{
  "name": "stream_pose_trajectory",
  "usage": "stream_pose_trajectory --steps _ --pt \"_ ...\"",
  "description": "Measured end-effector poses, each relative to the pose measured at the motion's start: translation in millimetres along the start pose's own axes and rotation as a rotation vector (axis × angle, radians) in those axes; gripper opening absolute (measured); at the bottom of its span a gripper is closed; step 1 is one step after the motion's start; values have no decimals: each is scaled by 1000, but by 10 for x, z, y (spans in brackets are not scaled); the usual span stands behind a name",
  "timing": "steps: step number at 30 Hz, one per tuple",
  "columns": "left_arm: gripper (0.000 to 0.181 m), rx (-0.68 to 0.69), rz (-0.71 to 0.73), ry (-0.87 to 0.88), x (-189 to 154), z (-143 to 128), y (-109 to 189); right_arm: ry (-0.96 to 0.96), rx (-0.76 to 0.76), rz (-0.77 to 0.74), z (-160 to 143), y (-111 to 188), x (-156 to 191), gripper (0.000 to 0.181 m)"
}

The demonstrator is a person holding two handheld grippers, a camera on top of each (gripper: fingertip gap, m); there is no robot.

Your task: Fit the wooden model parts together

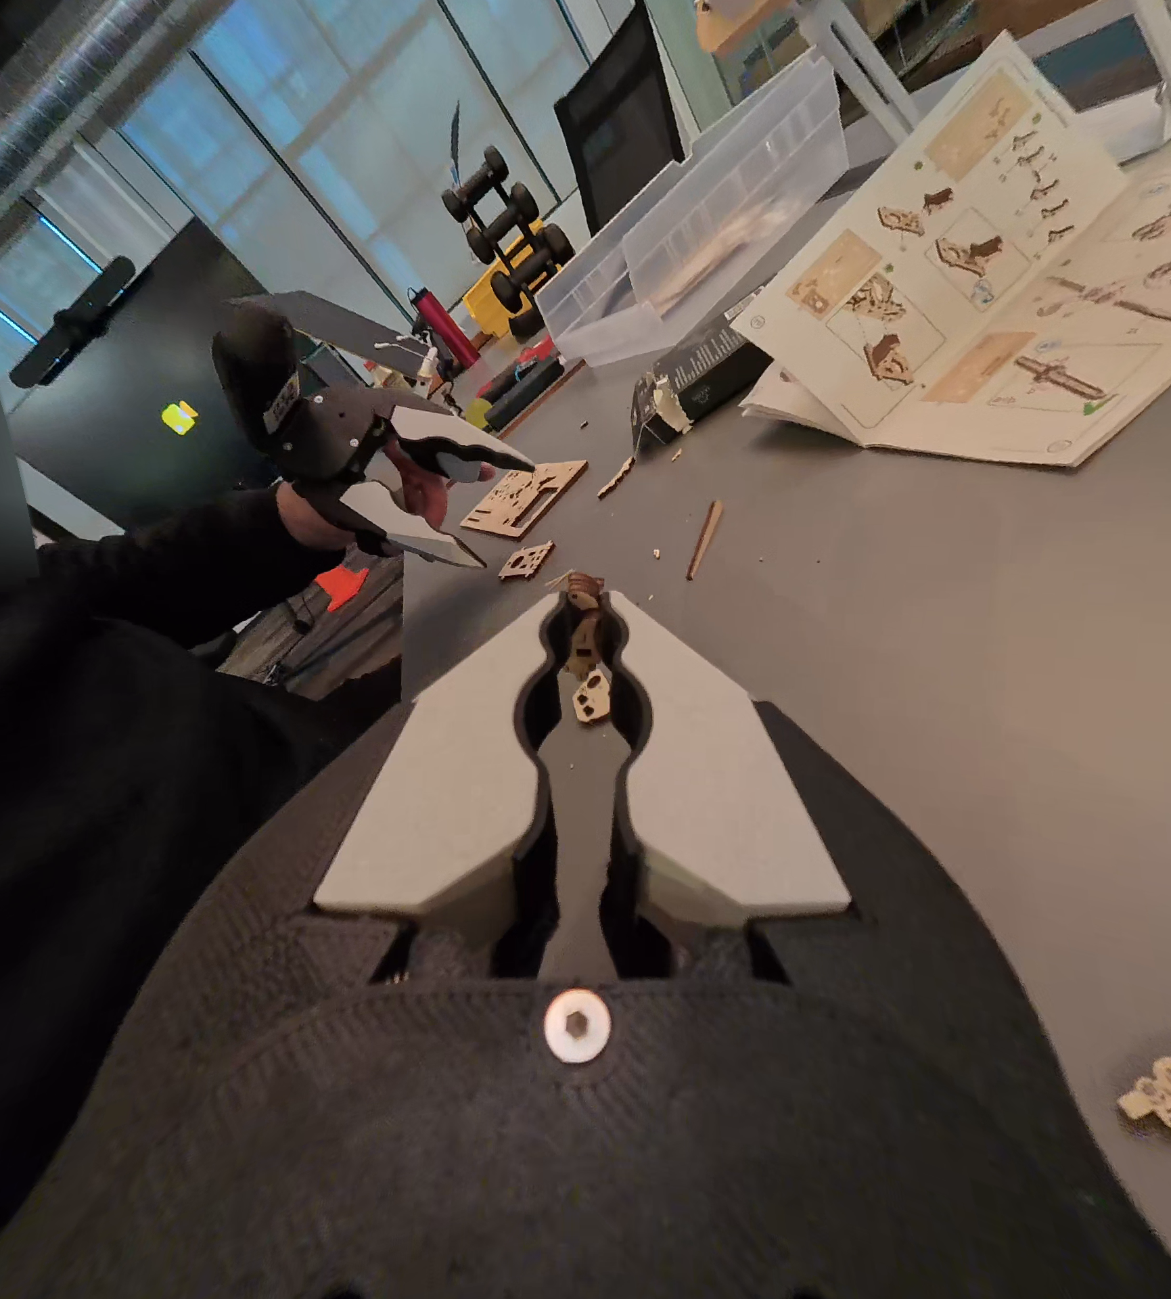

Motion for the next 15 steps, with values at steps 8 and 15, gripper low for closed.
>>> stream_pose_trajectory --steps 8,15 --pt "63 144 64 -54 -64 -352 -32 -3 10 9 -35 8 18 5" --pt "8 133 52 -63 -130 -296 -151 10 13 15 -62 17 60 5"
Point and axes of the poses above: each gripper's, where its closed fingertips meet, y back along the fingers, z out of its top, x = y × z across the jaws, the point moved 5 cm from there along y, back along the fingers, and after that the axes turned 1 degree about -x, right-handed, at the moved point
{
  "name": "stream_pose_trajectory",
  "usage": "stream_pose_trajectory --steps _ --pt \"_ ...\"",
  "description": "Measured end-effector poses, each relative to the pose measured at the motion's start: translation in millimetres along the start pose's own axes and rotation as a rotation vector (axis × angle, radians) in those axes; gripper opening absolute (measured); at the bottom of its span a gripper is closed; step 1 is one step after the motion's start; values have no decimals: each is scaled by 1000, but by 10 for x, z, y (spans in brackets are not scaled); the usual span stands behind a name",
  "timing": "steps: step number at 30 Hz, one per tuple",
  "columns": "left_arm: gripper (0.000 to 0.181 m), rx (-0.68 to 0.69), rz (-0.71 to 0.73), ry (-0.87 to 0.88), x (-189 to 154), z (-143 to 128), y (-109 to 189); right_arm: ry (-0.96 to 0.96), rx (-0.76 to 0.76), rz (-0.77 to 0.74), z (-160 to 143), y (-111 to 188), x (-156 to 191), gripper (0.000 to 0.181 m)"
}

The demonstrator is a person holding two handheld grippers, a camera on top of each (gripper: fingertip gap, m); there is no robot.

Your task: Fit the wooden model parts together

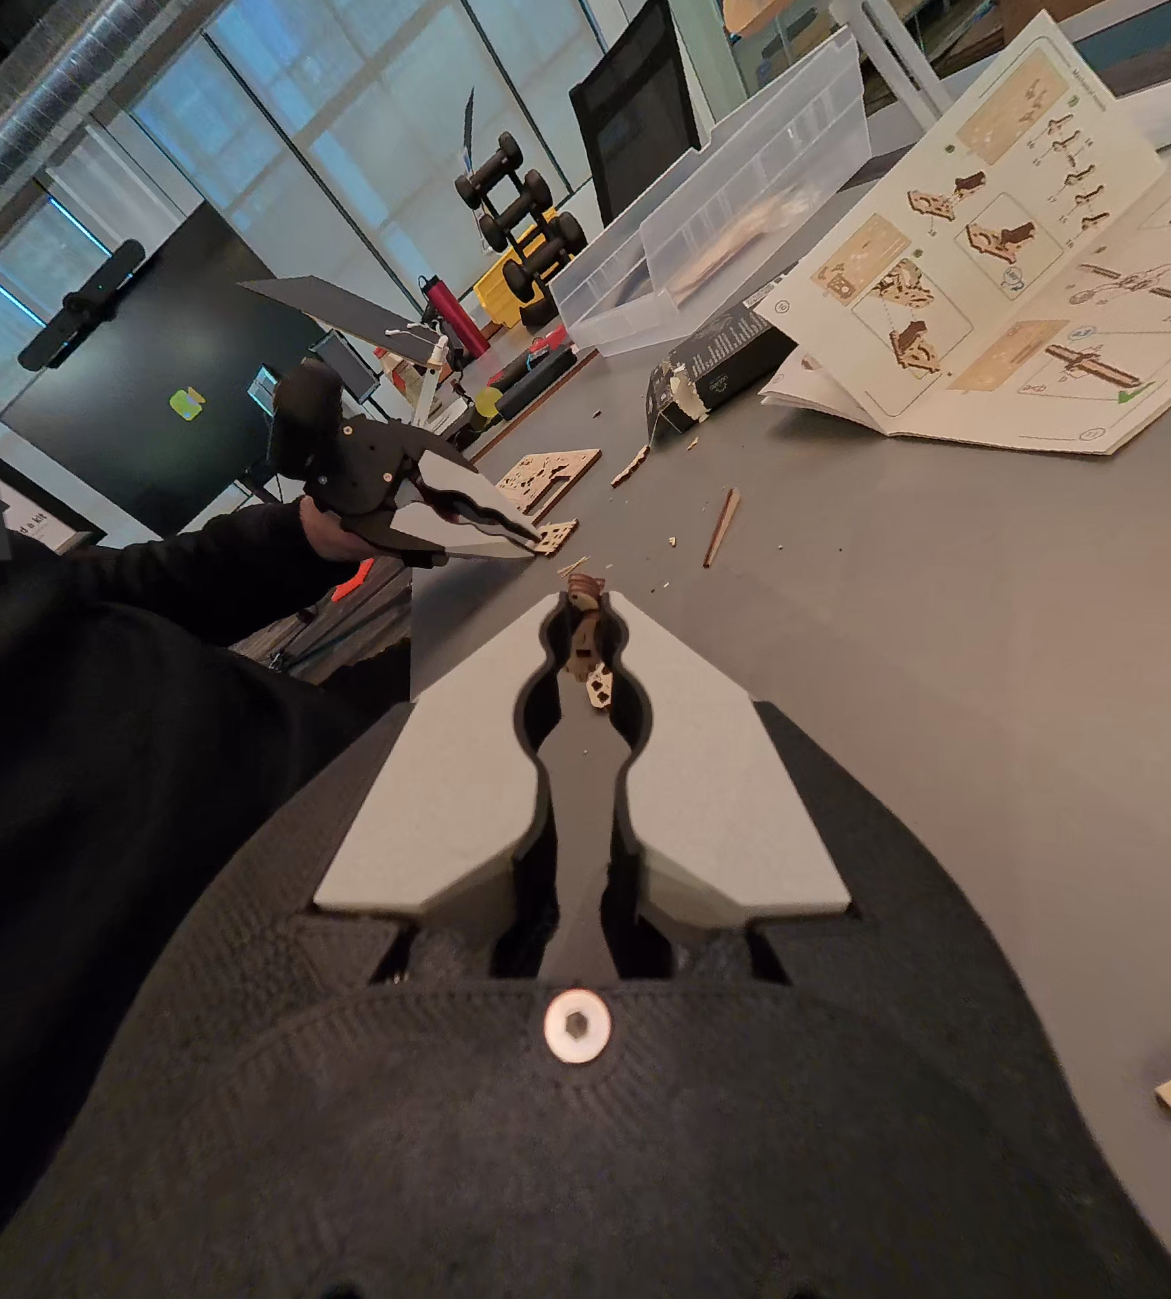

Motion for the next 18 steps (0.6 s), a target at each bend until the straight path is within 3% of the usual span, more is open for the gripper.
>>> stream_pose_trajectory --steps 3,5,8,10,12,18 --pt "36 -26 22 7 59 36 -1 -1 -7 4 6 9 0 5" --pt "45 -26 1 37 107 40 -10 -4 -19 7 15 22 0 5" --pt "56 -18 -134 100 108 66 -63 -16 -32 19 30 39 -4 5" --pt "46 -12 -231 154 112 77 -105 -21 -37 30 35 47 -2 5" --pt "29 -14 -237 169 185 80 -124 -21 -44 45 42 57 9 5" --pt "28 -31 -268 220 191 98 -125 -3 -73 80 60 99 55 5"
Point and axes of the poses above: each gripper's, where its closed fingertips meet, y back along the fingers, z out of its top, x = y × z across the jaws, the point moved 5 cm from there along y, back along the fingers, and after that the axes turned 1 degree about -x, right-handed, at the moved point
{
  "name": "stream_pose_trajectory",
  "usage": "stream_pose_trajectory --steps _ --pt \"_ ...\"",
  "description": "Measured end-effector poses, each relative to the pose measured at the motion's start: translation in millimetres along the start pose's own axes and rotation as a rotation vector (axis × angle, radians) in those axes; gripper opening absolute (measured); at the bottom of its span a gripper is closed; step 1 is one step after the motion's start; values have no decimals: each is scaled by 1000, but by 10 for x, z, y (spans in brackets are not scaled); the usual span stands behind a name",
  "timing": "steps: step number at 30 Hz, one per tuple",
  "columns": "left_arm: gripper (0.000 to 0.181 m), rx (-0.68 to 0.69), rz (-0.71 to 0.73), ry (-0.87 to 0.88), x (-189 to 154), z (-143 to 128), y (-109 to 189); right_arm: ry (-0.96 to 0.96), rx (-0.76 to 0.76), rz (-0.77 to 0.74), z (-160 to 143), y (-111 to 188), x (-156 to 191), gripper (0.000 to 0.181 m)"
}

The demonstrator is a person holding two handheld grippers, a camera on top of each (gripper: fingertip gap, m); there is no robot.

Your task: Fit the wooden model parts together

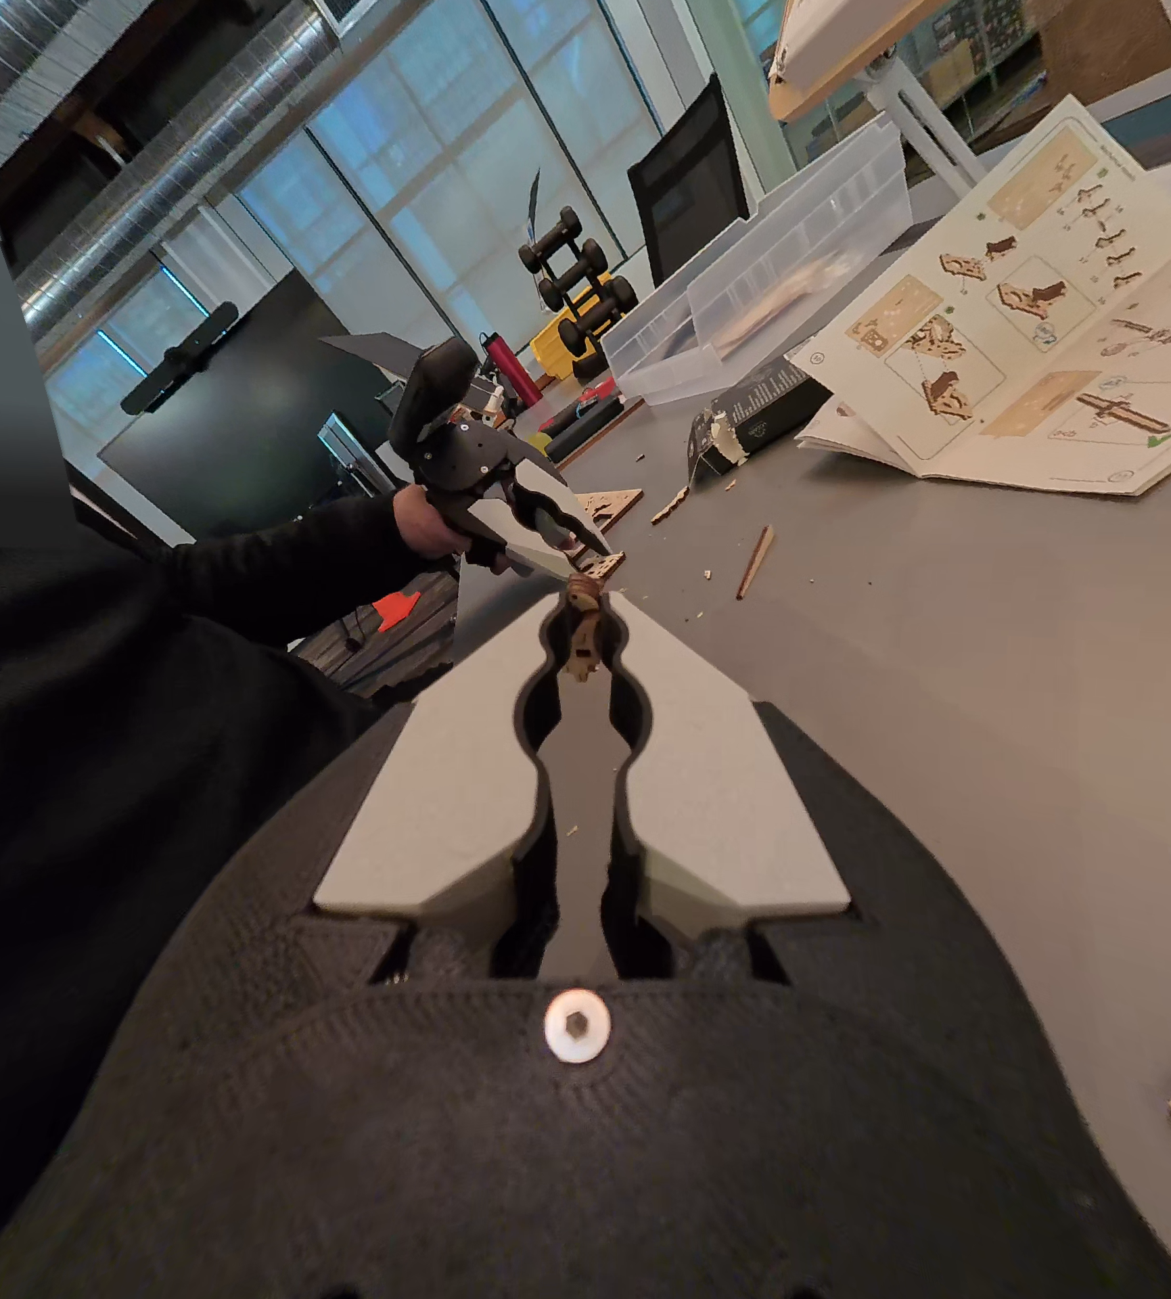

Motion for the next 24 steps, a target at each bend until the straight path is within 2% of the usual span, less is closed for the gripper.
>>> stream_pose_trajectory --steps 2,5,8,10,13,17,21,24 --pt "28 -20 -8 -8 -62 105 2 6 -13 2 10 15 9 5" --pt "28 -92 -15 -57 -235 534 -67 13 -31 -5 20 37 18 5" --pt "28 -126 -76 -89 -497 1026 -365 28 -48 -24 29 54 24 5" --pt "28 -121 -61 -147 -601 1290 -595 40 -62 -50 36 76 21 5" --pt "28 -113 -91 -142 -755 1576 -949 58 -80 -92 37 133 28 5" --pt "31 -54 -34 -114 -813 1646 -1245 69 -111 -146 48 260 19 5" --pt "37 -89 35 -75 -878 1637 -1270 53 -128 -171 61 356 -13 5" --pt "42 -101 -44 -17 -1002 1588 -1222 41 -120 -174 61 358 -37 5"
Point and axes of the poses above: each gripper's, where its closed fingertips meet, y back along the fingers, z out of its top, x = y × z across the jaws, the point moved 5 cm from there along y, back along the fingers, and after that the axes turned 1 degree about -x, right-handed, at the moved point
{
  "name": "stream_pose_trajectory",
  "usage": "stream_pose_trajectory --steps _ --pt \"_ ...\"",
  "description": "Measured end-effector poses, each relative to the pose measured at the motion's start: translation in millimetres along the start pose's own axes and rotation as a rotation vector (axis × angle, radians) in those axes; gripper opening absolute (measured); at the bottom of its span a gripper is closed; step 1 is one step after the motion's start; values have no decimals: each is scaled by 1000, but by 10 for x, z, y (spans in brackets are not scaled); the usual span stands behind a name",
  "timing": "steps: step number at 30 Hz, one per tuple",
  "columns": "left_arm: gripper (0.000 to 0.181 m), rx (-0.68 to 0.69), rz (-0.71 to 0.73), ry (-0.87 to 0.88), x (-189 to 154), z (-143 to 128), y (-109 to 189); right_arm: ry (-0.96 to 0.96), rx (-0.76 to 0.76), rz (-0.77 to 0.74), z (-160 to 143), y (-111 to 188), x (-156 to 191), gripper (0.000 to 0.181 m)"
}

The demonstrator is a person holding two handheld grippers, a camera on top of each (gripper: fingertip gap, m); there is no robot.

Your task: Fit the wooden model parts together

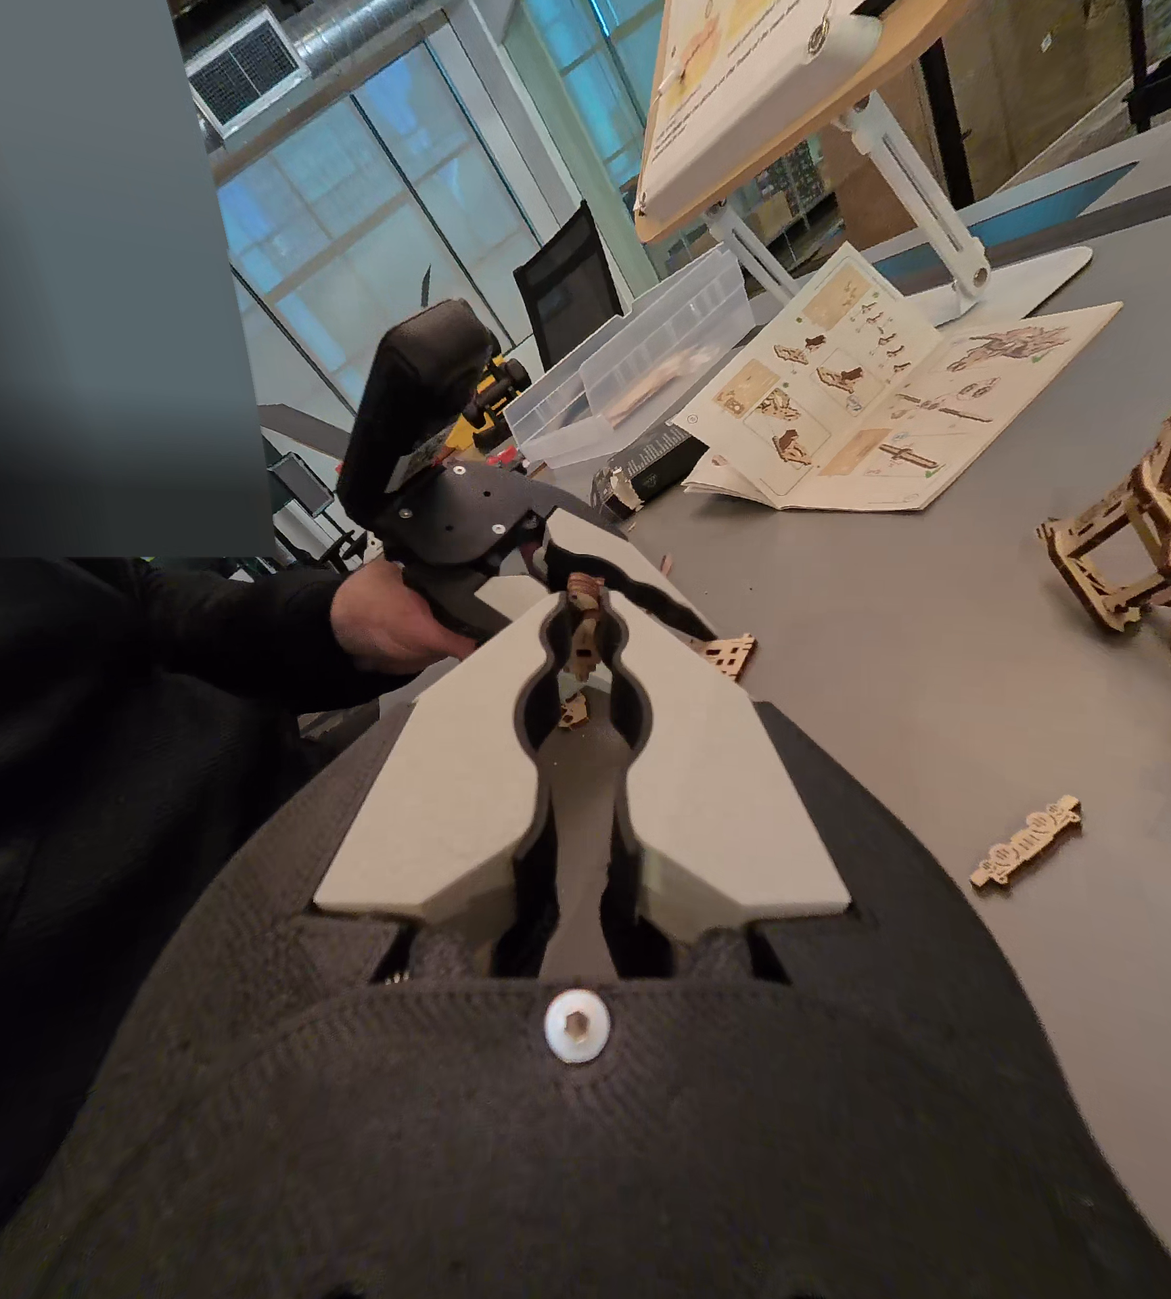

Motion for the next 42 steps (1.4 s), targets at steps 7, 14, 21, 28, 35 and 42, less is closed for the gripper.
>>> stream_pose_trajectory --steps 7,14,21,28,35,42 --pt "42 -234 -169 51 -127 116 329 27 21 -14 5 -67 -5 5" --pt "43 -525 -398 186 -313 544 516 -214 -288 242 251 -184 108 5" --pt "39 -609 -447 154 -416 691 625 -252 -384 299 250 -249 99 5" --pt "20 -652 -513 200 -387 705 669 -92 -297 239 240 -353 187 5" --pt "19 -659 -513 162 -310 652 696 -58 -170 210 289 -359 201 19" --pt "19 -565 -385 -79 -324 605 692 186 148 83 336 -358 241 6"
Point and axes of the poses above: each gripper's, where its closed fingertips meet, y back along the fingers, z out of its top, x = y × z across the jaws, the point moved 5 cm from there along y, back along the fingers, and after that the axes turned 1 degree about -x, right-handed, at the moved point
